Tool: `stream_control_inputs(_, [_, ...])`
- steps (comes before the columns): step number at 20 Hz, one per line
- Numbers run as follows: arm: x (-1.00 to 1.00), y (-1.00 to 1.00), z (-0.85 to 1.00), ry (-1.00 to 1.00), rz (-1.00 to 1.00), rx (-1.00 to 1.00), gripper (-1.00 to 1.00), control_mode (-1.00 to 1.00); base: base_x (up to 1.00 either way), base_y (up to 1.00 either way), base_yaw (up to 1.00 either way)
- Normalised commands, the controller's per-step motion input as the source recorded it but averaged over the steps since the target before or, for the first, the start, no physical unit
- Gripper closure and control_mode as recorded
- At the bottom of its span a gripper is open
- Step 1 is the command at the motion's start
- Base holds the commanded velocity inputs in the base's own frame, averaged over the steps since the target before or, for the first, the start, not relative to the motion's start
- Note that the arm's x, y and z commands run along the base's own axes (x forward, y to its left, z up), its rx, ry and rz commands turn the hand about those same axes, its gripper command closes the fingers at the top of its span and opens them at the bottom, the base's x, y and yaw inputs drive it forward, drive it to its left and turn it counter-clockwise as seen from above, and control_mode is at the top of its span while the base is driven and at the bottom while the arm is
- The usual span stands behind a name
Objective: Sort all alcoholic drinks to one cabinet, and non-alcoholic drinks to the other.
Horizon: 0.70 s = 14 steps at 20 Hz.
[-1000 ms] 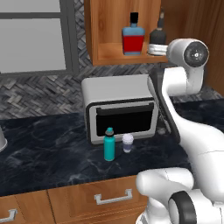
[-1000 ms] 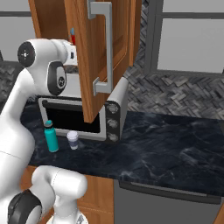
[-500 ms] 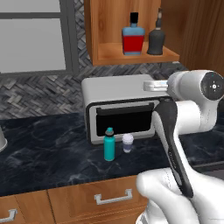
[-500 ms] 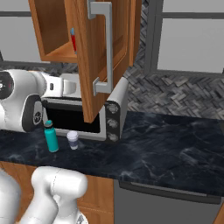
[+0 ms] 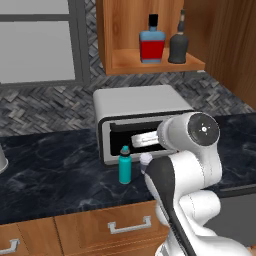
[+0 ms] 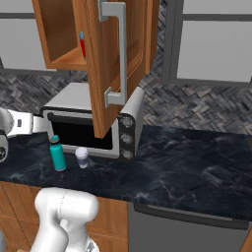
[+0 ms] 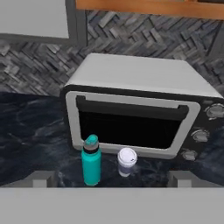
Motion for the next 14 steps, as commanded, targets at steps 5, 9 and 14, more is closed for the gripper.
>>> stream_control_inputs(5, [0.0,0.56,-0.39,0.25,-0.14,-0.07,-1.0,-1.0,0.0,0.0,0.0])
stream_control_inputs(9, [0.0,0.3,-0.38,0.21,-0.14,-0.03,-1.0,-1.0,0.0,0.0,0.0])
stream_control_inputs(14, [0.0,0.02,-0.6,-0.04,-0.03,0.0,-1.0,-1.0,0.0,0.0,0.0])
